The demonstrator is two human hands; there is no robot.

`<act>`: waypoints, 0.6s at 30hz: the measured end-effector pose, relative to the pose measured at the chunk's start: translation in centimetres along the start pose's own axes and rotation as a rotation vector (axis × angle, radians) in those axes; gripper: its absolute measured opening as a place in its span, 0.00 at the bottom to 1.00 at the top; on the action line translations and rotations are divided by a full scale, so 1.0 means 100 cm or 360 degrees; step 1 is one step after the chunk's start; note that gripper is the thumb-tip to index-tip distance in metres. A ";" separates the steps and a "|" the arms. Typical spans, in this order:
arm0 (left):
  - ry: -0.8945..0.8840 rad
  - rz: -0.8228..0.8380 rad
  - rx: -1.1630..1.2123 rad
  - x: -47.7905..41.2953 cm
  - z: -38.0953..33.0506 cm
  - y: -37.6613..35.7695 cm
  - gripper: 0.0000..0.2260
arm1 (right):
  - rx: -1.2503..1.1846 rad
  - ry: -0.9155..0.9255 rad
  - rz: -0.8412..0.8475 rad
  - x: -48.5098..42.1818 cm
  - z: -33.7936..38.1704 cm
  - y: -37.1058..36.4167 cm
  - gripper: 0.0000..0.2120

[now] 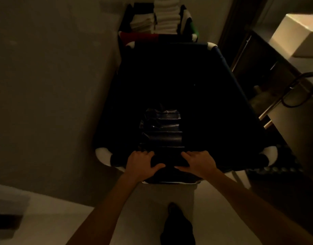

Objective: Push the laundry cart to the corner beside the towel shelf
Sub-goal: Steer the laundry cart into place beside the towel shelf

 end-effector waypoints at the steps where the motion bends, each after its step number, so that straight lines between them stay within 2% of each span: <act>1: 0.0000 -0.0009 0.0000 0.001 -0.007 -0.001 0.39 | 0.0026 0.0008 -0.0020 0.005 -0.004 0.000 0.31; 8: 0.0118 -0.0007 -0.0088 -0.011 -0.036 -0.019 0.34 | -0.0010 0.0064 0.0053 0.012 -0.043 -0.009 0.28; 13: 0.0200 0.0221 -0.0272 -0.023 -0.038 -0.030 0.24 | -0.0058 0.0167 0.0123 0.002 -0.057 -0.009 0.26; 15: 0.0285 0.0307 -0.0258 -0.029 -0.033 -0.030 0.24 | -0.0041 0.0213 0.0178 -0.006 -0.055 -0.009 0.24; 18: 0.0366 0.0425 -0.0152 -0.033 -0.025 -0.023 0.17 | -0.0056 0.0273 0.0200 -0.012 -0.048 -0.010 0.23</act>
Point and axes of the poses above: each hand's wrist, its own x-axis away from the middle knuckle, its own y-axis out of the back of the hand, z = x × y, the point moved 6 cm from there along -x, towards the middle knuckle, and after that the axes turned 10 degrees about -y, right-handed, at the moved point
